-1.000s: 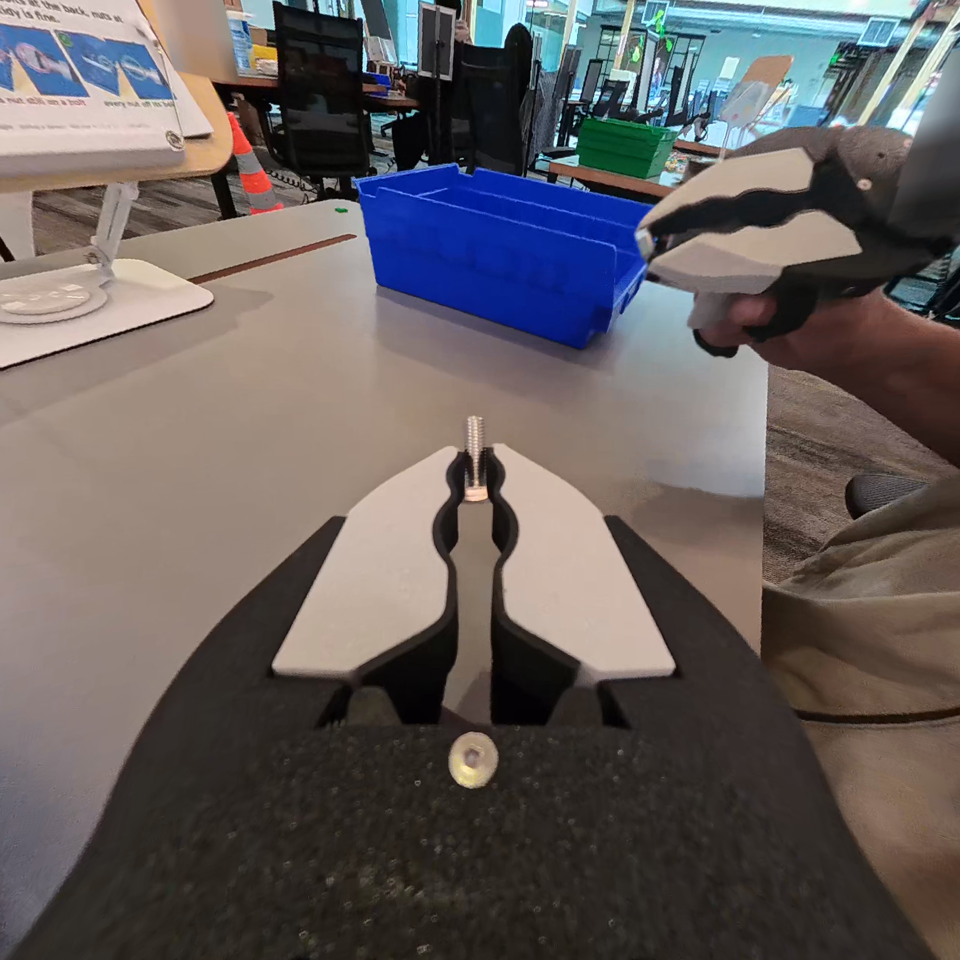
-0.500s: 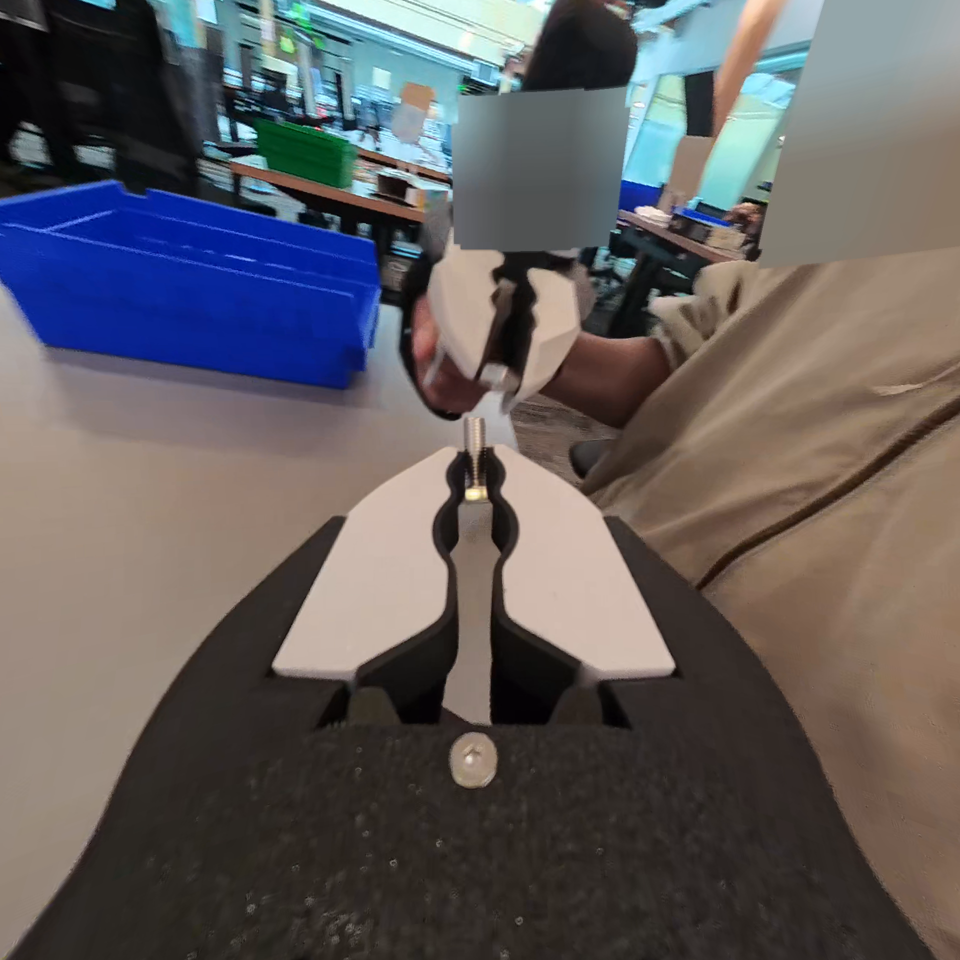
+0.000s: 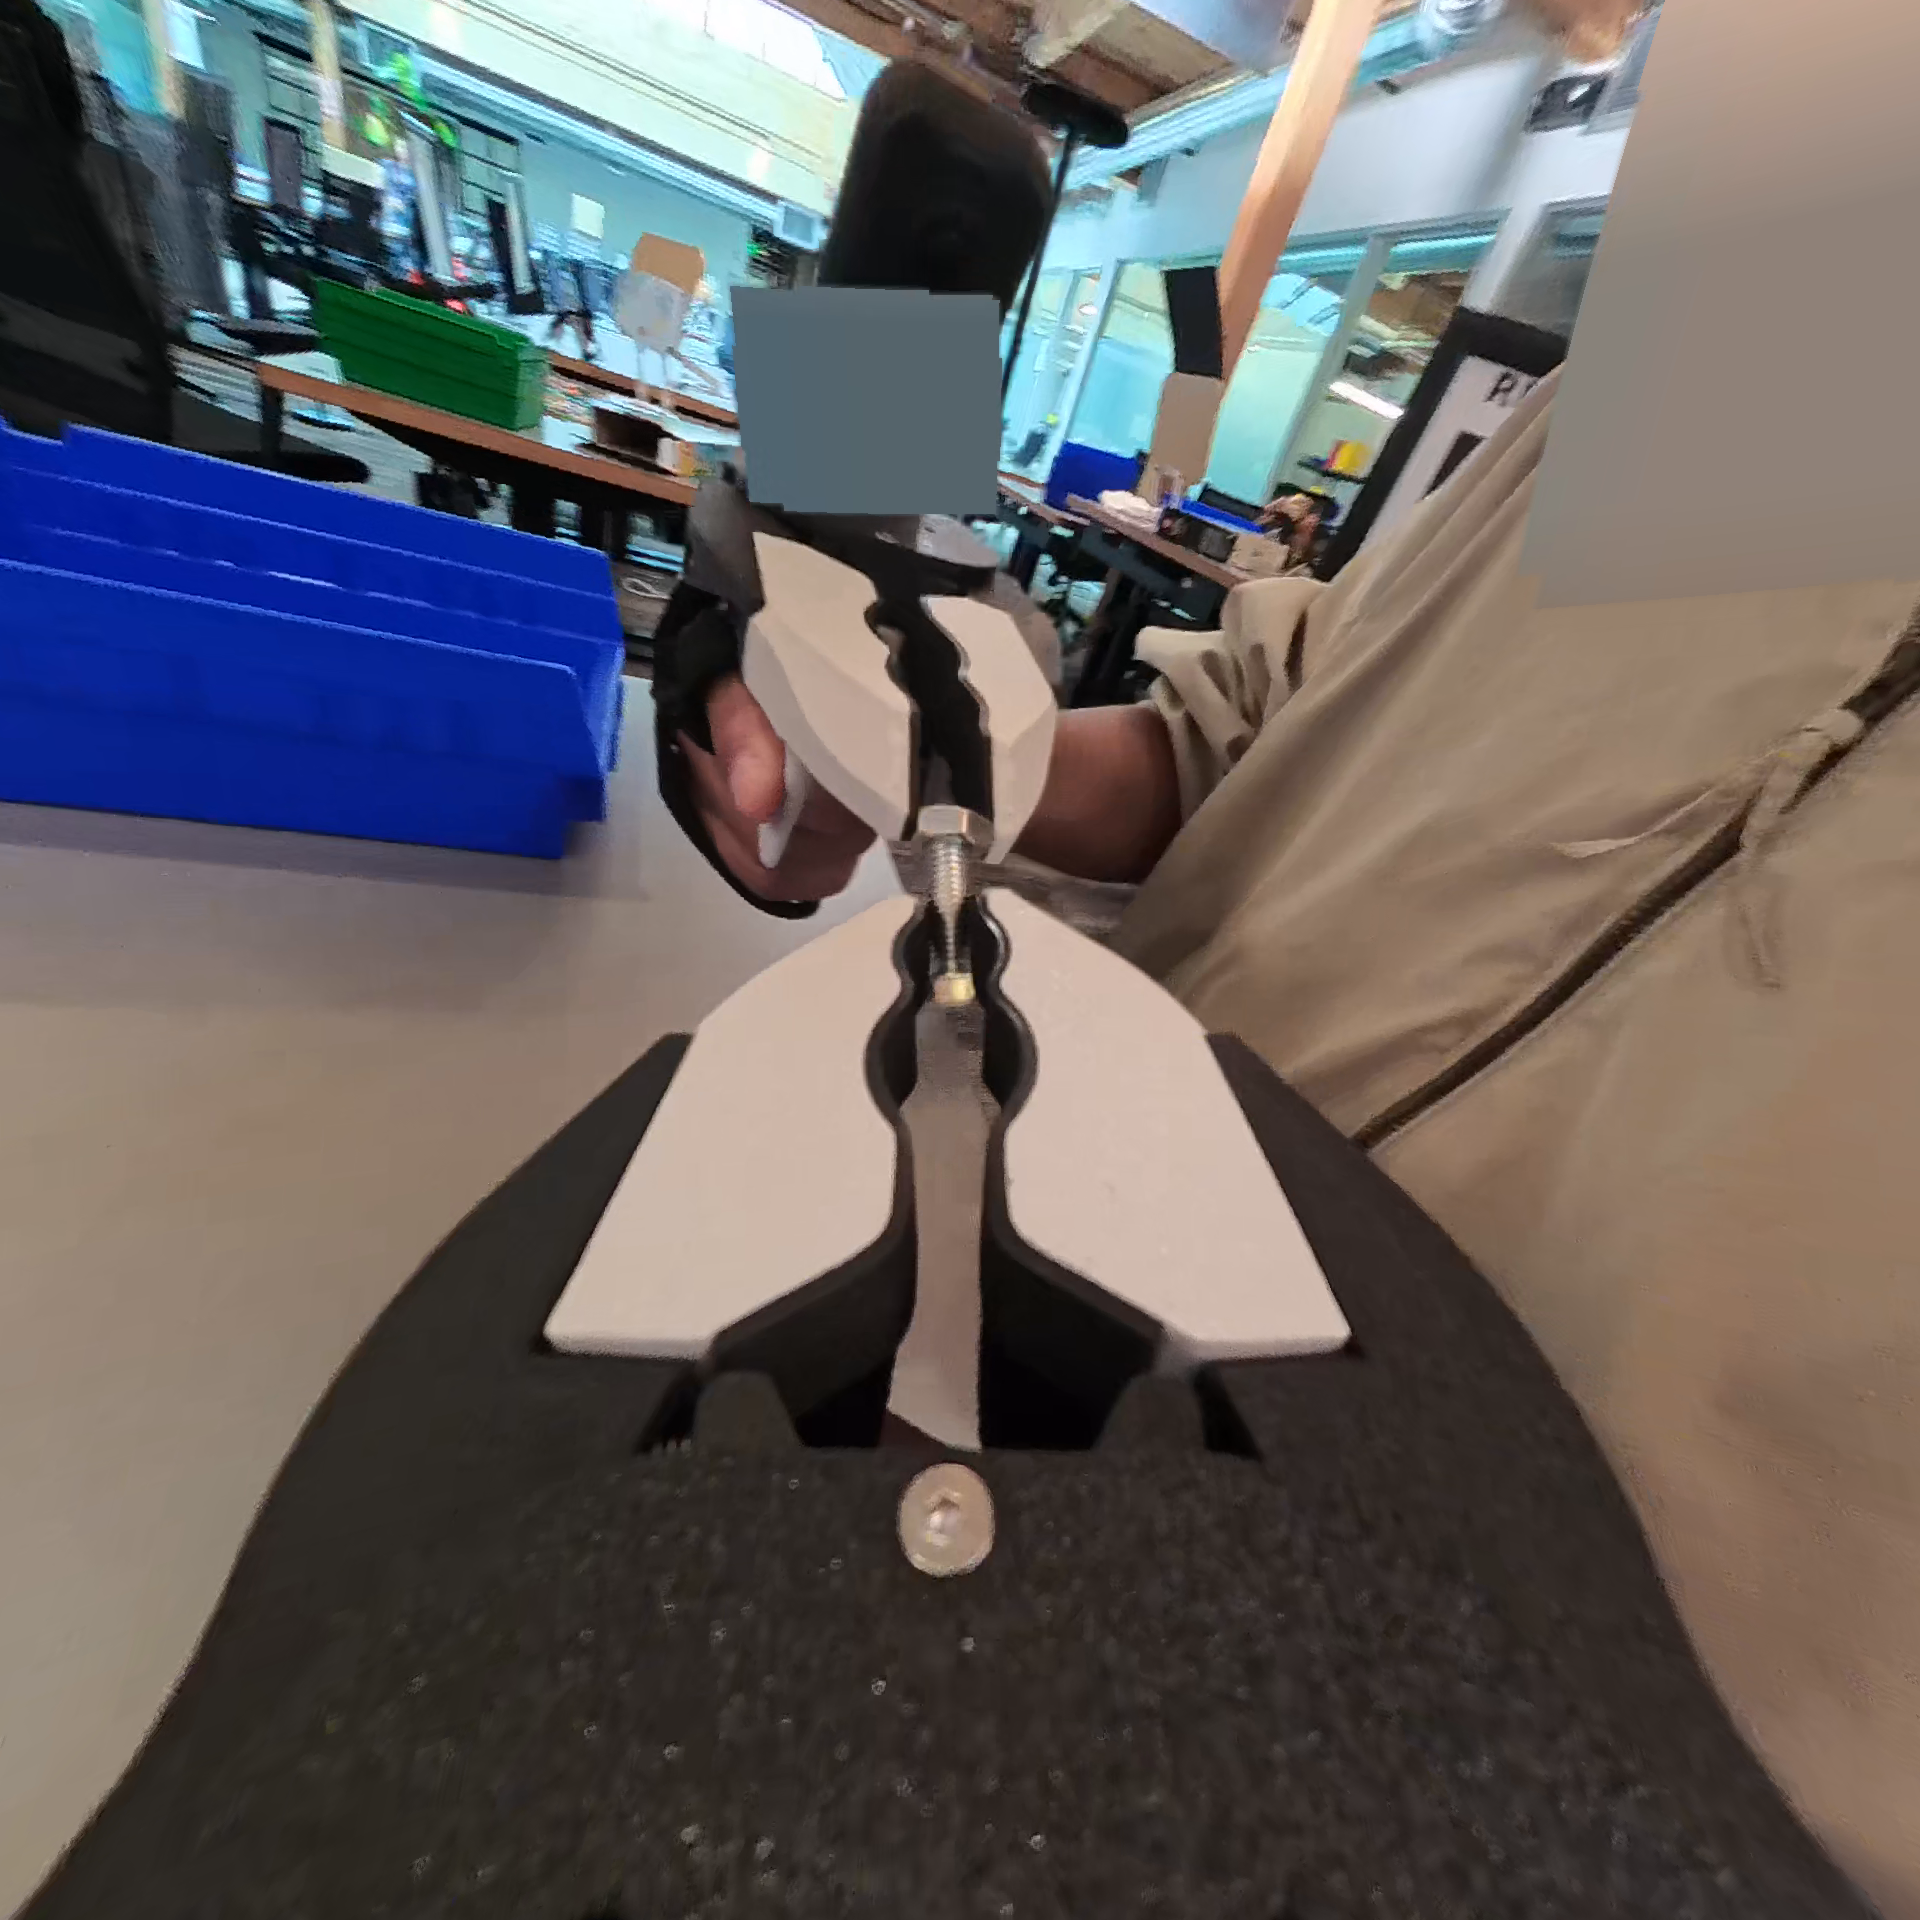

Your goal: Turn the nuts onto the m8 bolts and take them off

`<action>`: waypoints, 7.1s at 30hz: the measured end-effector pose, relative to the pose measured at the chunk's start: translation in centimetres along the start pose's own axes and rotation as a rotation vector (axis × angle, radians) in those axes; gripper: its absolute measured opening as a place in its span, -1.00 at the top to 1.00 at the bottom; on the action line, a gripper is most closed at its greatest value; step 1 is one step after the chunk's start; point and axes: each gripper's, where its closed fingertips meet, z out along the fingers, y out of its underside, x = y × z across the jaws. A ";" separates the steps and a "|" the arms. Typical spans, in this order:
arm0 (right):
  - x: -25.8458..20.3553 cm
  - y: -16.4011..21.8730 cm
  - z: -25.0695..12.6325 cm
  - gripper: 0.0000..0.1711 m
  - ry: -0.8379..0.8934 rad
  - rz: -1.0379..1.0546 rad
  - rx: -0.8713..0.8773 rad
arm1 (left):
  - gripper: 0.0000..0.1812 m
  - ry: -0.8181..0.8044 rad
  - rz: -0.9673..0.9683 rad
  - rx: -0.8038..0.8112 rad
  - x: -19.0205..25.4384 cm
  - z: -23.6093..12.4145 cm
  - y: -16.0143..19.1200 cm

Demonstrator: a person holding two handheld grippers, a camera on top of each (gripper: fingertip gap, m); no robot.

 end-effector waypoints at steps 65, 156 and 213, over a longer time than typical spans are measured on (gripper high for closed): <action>2.9 4.2 2.0 0.94 0.236 1.014 0.121 | 0.92 -1.198 0.786 -0.371 -5.2 -1.9 2.3; 0.2 7.3 0.7 0.83 -0.034 0.303 -0.410 | 0.92 -0.444 0.312 -0.366 -2.6 -0.1 6.4; -0.5 3.5 1.6 0.79 0.150 -0.509 -0.271 | 0.84 0.006 -0.179 -0.004 0.8 -0.6 4.1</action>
